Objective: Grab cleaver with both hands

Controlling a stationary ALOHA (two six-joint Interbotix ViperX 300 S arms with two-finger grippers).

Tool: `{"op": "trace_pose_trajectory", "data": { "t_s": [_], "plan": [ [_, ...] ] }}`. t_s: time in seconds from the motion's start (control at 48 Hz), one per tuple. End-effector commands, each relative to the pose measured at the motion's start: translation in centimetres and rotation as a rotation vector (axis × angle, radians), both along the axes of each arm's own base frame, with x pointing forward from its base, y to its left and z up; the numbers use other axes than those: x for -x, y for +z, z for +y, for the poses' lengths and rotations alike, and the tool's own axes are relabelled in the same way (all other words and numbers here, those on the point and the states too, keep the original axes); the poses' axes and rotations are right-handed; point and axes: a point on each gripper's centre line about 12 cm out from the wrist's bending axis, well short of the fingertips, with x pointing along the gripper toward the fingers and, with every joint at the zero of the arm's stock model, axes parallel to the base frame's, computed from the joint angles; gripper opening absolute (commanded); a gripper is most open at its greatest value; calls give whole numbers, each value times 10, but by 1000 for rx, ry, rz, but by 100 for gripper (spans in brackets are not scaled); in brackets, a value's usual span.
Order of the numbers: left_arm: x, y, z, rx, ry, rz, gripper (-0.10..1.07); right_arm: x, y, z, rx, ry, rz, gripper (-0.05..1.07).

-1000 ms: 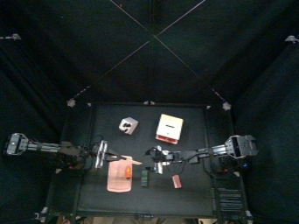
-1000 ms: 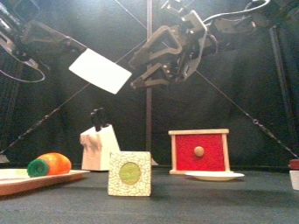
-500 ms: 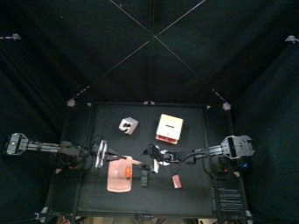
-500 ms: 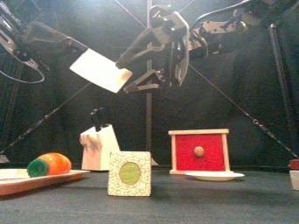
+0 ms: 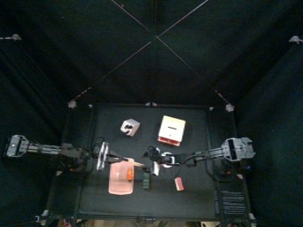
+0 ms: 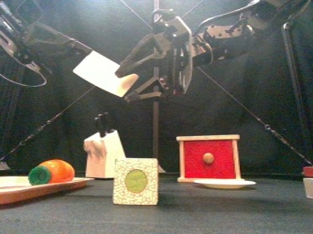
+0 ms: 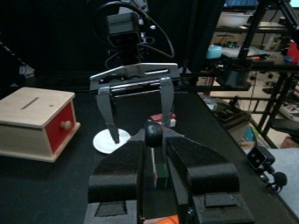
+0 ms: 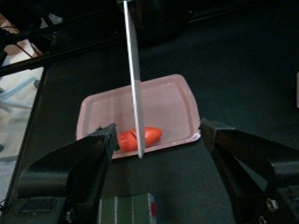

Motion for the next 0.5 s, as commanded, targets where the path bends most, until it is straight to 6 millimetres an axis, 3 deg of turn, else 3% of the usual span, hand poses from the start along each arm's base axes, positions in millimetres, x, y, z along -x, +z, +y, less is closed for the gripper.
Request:
{"op": "trace_pose_trajectory", "data": {
  "t_s": [0.0,0.125,0.479],
  "plan": [
    [-3,10,0,0,0,-31,54,-5,16,0,-4,-2,-43,101],
    [-3,10,0,0,0,-32,54,-7,17,-1,-4,-4,-46,93],
    [-3,9,0,1,0,-30,54,-8,18,1,1,3,-48,51]
  ]
}}
